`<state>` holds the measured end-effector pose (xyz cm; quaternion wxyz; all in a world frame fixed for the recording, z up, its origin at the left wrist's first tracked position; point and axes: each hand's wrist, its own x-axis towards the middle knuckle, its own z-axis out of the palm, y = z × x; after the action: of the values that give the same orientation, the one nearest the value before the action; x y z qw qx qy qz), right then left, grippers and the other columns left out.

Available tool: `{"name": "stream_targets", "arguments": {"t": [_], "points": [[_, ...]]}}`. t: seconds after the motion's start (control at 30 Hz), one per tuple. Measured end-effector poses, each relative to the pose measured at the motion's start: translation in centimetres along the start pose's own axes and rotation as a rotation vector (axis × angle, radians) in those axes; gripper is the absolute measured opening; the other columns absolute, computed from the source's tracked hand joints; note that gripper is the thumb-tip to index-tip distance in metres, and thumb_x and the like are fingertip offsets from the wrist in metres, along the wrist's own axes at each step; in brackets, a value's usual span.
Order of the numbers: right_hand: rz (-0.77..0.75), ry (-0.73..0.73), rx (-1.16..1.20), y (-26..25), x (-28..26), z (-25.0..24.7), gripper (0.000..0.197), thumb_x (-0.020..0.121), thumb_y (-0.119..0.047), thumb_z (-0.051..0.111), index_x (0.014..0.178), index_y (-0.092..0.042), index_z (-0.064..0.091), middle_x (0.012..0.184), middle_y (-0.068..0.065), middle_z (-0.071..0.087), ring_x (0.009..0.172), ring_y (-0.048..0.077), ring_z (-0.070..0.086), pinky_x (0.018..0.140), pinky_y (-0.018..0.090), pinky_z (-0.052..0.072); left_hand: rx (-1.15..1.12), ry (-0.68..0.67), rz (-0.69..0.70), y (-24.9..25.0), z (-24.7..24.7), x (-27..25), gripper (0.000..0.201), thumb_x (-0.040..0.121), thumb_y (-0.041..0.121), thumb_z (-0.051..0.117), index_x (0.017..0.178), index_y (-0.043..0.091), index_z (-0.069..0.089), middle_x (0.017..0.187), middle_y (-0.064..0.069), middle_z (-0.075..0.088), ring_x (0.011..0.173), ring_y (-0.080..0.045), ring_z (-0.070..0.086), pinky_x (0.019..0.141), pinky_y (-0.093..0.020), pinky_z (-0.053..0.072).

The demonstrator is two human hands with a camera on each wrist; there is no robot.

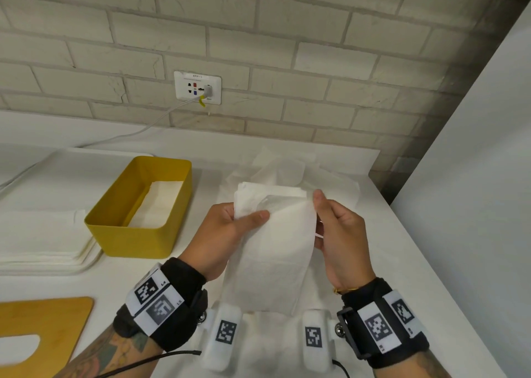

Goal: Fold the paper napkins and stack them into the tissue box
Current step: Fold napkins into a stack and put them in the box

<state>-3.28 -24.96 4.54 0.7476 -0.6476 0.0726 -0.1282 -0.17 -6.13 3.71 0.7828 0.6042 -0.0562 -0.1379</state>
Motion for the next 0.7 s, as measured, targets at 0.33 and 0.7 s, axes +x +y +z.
{"name": "stream_targets", "arguments": {"t": [0.33,0.7], "points": [[0.212,-0.35,-0.191,3.7,-2.2,-1.9,0.022,0.079,0.0,0.08,0.101,0.0,0.075,0.098,0.016,0.078,0.092,0.032,0.076,0.08,0.036,0.062,-0.126,0.083,0.082,2.8,-1.2,1.2,0.019,0.092,0.009,0.066,0.108,0.001,0.073,0.109,-0.017,0.077,0.1,-0.031,0.075,0.088,-0.04,0.062],[0.001,-0.232,-0.158,-0.9,-0.5,-1.6,0.053,0.073,-0.045,0.086,0.117,-0.018,0.07,0.11,0.001,0.076,0.105,0.021,0.073,0.086,0.037,0.06,-0.177,0.051,0.007,1.2,-0.6,1.0,0.022,0.094,0.008,0.065,0.113,0.001,0.072,0.111,-0.016,0.077,0.1,-0.03,0.075,0.076,-0.034,0.062]]}}
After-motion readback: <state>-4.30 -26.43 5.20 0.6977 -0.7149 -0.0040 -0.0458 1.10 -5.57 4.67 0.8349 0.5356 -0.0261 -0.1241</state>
